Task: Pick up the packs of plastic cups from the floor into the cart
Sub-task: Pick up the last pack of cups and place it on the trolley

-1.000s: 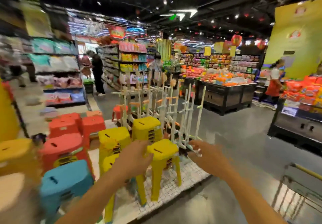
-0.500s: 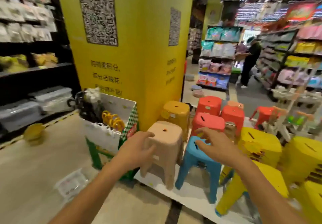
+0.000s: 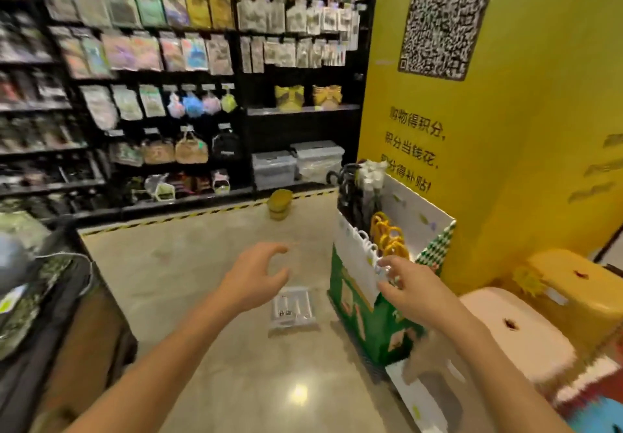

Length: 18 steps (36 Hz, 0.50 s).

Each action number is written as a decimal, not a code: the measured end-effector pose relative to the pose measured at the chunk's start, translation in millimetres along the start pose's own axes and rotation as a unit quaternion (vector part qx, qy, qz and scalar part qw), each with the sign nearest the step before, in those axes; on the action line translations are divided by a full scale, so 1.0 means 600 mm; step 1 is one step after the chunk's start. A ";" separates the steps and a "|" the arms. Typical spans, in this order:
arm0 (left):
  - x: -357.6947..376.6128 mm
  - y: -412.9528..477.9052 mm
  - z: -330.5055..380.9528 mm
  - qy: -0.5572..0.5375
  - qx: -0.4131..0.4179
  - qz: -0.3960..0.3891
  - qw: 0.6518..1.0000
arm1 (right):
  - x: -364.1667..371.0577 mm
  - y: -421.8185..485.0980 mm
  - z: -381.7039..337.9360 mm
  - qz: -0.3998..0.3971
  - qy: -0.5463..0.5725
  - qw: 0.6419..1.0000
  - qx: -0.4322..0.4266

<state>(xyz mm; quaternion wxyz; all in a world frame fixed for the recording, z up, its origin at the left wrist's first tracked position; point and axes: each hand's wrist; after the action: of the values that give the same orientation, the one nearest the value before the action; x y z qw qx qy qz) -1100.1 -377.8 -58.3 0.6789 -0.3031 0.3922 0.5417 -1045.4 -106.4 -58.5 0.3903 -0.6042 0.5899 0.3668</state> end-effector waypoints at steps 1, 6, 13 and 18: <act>-0.002 0.010 -0.010 0.001 -0.010 0.006 1.000 | 0.005 0.020 -0.004 -0.008 -0.003 1.000 -0.008; -0.011 0.077 -0.069 0.015 -0.051 0.030 0.998 | 0.026 0.139 -0.018 -0.046 -0.032 0.998 -0.032; -0.024 0.249 -0.166 0.057 -0.064 0.061 0.994 | 0.053 0.348 -0.043 -0.037 -0.116 0.990 -0.067; -0.044 0.388 -0.227 0.048 -0.065 0.058 0.995 | 0.062 0.499 -0.075 -0.031 -0.140 0.988 -0.063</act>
<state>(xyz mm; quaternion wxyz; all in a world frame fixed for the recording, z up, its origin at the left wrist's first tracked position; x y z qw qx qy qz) -1357.1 -451.6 -101.4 0.6055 -0.3484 0.4055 0.5895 -1344.3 -162.5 -84.5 0.4413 -0.5881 0.4862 0.4722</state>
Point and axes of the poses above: each hand's wrist, its own y-axis towards the middle knuckle, its own x-axis out of the palm, z = x × y, and after that the axes turned 4 degrees about -x, right-handed
